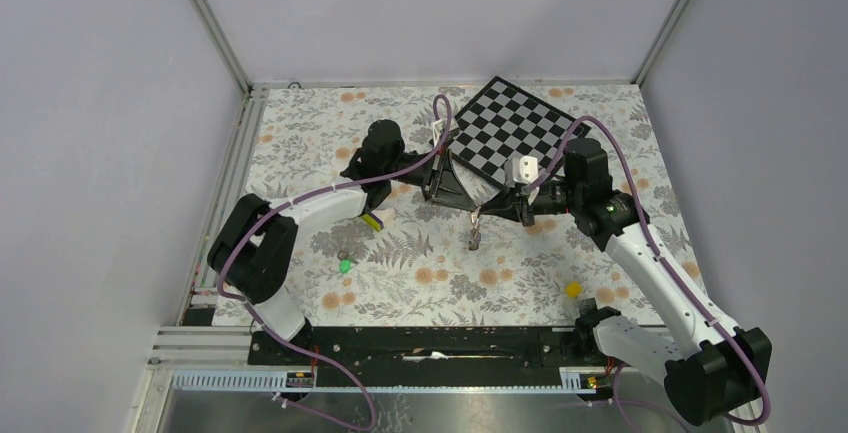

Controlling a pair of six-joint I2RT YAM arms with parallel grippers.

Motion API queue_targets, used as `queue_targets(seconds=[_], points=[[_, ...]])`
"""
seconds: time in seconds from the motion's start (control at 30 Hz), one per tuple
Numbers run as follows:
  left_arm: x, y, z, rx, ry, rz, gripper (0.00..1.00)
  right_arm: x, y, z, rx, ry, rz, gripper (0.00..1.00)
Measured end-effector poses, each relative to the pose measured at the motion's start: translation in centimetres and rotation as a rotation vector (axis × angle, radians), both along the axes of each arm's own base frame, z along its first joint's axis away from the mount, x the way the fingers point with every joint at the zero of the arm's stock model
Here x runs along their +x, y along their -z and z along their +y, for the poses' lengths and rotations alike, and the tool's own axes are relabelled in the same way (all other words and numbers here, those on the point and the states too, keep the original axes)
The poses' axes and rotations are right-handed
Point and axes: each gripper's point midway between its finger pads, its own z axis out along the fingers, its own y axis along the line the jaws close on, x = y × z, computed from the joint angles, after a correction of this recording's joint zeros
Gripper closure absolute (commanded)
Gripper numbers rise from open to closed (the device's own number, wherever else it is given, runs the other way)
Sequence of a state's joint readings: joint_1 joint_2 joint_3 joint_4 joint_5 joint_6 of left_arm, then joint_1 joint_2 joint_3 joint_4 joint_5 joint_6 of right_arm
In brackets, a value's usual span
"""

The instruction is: Put the keys on the keyring

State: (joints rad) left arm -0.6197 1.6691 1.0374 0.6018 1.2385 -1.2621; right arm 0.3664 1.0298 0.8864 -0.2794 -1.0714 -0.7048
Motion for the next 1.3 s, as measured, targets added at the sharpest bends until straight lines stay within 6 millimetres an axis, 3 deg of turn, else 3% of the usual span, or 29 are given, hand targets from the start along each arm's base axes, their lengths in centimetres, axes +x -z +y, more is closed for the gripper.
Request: queue_targets(seconds=[0.43,0.67,0.9,1.07,1.17,1.3], points=[[0.3,0.1,0.2,-0.002,-0.007,-0.011,1.0,0.1,0.1,0.0,-0.002,0.007,-0.001,1.0],[1.0,1.4,0.6,0.045,-0.02,-0.076,1.0,0.4,0.9,0.0,-0.017,0.017,0.014,1.0],[1.5,1.7,0.8,0.091,-0.027,-0.186,1.0,1.1,1.7,0.1,-0.027,0.041,0.022,0.83],[1.2,2.3,1.4,0.131,-0.011,-0.197,1.0,1.5,3.2,-0.2,-0.046,0.082,0.056,0.64],[1.1,2.3,1.7,0.152,0.001,-0.225,1.0,1.5,4.0,-0.3,-0.052,0.098,0.083,0.48],[1.4,1.9,1.9,0.178,-0.001,-0.306,1.0,1.8,4.6,-0.5,-0.063,0.129,0.094,0.46]])
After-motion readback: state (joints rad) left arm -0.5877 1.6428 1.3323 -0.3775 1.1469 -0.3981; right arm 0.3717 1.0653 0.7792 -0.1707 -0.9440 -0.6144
